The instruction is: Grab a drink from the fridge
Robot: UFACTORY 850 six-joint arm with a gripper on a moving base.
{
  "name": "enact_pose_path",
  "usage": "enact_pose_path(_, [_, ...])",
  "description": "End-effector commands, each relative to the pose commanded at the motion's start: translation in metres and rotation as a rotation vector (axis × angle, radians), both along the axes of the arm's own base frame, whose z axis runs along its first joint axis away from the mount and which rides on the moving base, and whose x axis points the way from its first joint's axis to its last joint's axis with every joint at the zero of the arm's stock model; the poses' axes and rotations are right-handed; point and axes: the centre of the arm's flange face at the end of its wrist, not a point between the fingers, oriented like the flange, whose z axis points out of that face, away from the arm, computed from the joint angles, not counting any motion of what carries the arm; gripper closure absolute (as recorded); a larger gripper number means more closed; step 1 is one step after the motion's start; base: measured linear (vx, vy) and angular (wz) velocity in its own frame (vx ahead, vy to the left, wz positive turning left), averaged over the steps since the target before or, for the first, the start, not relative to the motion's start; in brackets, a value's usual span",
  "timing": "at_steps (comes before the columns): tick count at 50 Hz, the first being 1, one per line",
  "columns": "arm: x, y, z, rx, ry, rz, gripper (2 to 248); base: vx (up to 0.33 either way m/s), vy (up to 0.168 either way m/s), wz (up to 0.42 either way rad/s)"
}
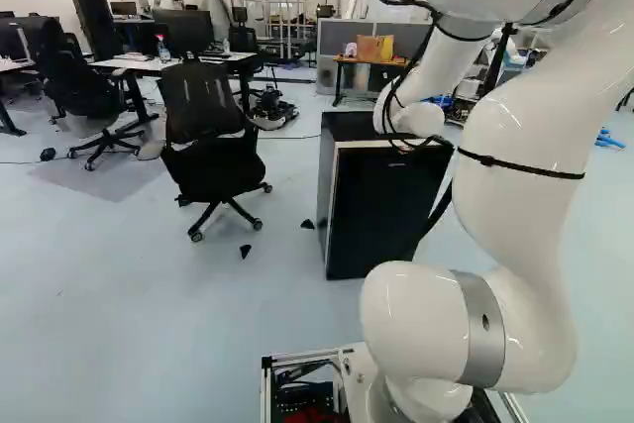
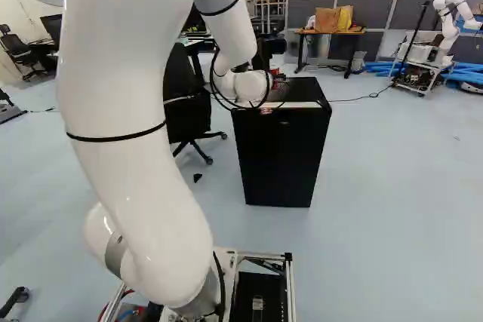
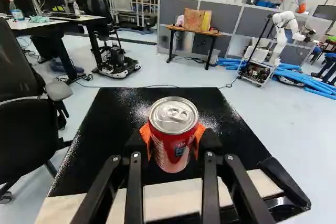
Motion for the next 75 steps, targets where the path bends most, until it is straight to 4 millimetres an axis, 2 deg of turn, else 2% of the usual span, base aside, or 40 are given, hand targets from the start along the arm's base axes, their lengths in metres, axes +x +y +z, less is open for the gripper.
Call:
enact_pose_path(17, [-0.022, 0.025, -0.003, 0.014, 0.002, 0.020, 150, 0.000, 0.000, 0.000])
enact_pose_path(33, [-0.052, 0.056, -0.008, 0.031, 0.006, 0.045, 150, 0.000, 0.000, 0.000])
enact_pose_path(57, [-0.120, 0.107, -0.024, 0.062, 0.016, 0.093, 150, 0.000, 0.000, 0.000])
enact_pose_path(75, [-0.169, 0.134, -0.040, 0.080, 0.025, 0.124, 150, 0.000, 0.000, 0.000])
